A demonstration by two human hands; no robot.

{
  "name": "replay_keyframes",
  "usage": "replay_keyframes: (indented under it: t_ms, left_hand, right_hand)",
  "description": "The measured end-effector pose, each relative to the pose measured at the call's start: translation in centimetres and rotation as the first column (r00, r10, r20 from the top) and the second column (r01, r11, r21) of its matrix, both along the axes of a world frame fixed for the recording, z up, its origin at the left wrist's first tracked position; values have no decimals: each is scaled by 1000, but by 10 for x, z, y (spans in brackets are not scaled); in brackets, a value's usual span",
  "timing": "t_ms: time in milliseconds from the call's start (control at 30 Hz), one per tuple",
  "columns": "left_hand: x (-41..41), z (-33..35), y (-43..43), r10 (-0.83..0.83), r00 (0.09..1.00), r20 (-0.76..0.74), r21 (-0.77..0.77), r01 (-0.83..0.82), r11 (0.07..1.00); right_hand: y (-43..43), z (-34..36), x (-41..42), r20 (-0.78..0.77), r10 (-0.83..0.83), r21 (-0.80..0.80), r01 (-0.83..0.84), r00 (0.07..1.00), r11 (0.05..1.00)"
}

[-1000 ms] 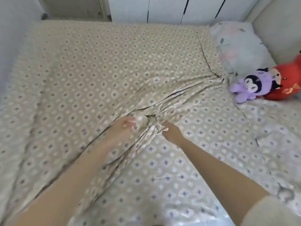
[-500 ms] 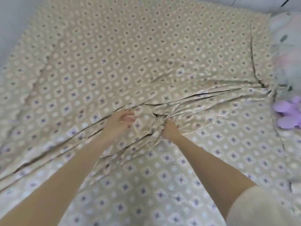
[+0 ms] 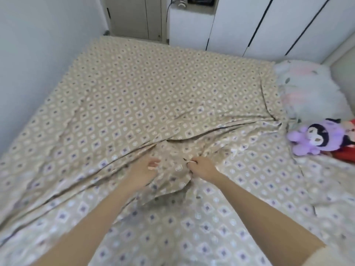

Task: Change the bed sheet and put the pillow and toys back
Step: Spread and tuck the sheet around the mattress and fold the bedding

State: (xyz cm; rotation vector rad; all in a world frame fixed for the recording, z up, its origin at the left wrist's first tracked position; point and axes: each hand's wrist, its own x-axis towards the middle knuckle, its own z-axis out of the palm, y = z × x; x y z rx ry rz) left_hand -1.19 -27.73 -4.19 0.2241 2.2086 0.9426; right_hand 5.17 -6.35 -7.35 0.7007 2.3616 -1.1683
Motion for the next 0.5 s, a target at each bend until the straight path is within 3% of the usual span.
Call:
replay_keyframes:
  t_ms: [133, 233, 367, 500]
  left_hand:
    - [47, 26, -10, -216, 975, -49, -15, 216, 976]
    - [92, 52, -15, -433, 893, -122, -32, 433, 901]
    - [144, 64, -27, -463, 846, -265, -72, 462, 884]
    - [195, 72, -37, -505, 834, -225, -134, 487, 863]
  right_hand:
    - [-17, 56, 46, -44, 32, 21, -31, 999, 999]
    - [-36, 97, 98, -42, 61, 24, -60, 997, 998]
    - [-47, 136, 162, -75, 16, -19, -17, 997, 1000]
    - [-52, 166, 226, -118, 8, 65, 0, 993, 998]
